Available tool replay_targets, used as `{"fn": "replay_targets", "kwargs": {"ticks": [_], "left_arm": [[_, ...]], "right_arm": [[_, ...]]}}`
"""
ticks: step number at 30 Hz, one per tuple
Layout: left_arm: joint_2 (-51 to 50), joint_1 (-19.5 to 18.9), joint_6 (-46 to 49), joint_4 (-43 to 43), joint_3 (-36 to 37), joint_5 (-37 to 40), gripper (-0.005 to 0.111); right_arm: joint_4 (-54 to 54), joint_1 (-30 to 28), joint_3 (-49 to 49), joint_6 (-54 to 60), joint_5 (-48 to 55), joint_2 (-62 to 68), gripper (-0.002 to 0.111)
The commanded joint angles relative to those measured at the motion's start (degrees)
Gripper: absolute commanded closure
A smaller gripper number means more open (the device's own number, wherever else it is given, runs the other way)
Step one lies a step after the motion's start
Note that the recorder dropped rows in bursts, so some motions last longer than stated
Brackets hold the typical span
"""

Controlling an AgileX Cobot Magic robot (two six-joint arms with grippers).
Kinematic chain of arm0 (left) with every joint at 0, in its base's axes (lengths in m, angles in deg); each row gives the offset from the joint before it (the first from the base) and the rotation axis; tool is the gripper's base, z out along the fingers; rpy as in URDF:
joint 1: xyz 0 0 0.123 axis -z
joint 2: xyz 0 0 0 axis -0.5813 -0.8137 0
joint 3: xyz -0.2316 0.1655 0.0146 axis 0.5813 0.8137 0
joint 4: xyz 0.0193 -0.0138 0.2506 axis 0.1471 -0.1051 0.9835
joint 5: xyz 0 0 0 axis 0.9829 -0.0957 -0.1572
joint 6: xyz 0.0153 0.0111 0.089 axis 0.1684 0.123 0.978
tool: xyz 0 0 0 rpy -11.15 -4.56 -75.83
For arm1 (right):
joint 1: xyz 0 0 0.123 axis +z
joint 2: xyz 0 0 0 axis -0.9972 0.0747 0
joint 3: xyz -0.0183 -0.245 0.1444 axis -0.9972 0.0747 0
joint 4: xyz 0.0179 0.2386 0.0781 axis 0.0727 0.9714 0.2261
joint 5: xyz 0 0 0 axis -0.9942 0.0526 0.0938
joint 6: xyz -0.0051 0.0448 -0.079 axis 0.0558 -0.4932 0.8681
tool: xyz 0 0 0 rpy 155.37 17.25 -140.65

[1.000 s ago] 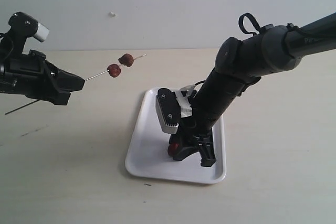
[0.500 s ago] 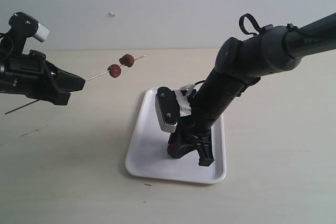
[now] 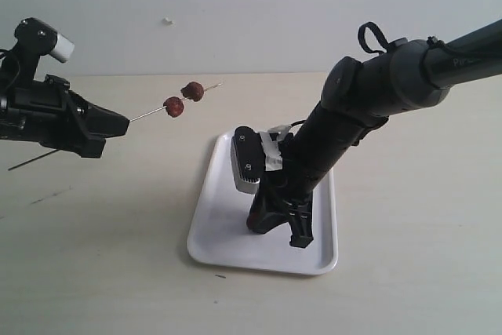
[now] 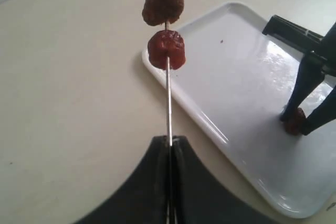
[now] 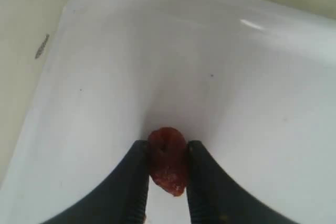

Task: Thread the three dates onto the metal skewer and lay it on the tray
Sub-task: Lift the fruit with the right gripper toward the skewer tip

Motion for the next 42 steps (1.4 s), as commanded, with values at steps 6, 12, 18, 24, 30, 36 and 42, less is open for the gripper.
{"fn": "replay_targets", "kwargs": {"ticks": [6, 12, 18, 24, 30, 36, 42], "left_arm": [[0.5, -0.2, -2.6, -0.9, 0.3, 0.4, 0.107], [0.5, -0.2, -8.9, -0.9, 0.3, -2.8, 0.107], [0.5, -0.3, -19.5, 3.0, 0.3, -8.8, 0.107], [0.5, -0.3, -18.7, 4.1, 0.3, -4.8, 0.107], [0.5, -0.3, -18.5, 5.6, 0.3, -3.8, 0.107], [0.5, -0.3, -18.5, 5.6, 0.8, -2.1, 0.107], [0.5, -0.3, -19.5, 5.6, 1.5, -4.2, 0.107]], "right_arm": [[0.0, 0.0, -6.4, -15.6, 4.6, 0.1, 0.084], [0.0, 0.0, -9.3, -26.9, 7.4, 0.1, 0.084], [1.4, -0.1, -9.8, -38.8, 1.3, 0.1, 0.084], [2.6, -0.1, -9.8, -52.5, -9.5, 0.1, 0.084], [5.7, -0.1, -9.8, -63.4, -16.8, 0.1, 0.084], [15.7, -0.1, -9.8, -66.5, -18.7, 0.1, 0.084], [27.9, -0.1, -9.8, -66.5, -21.3, 0.1, 0.084]]}}
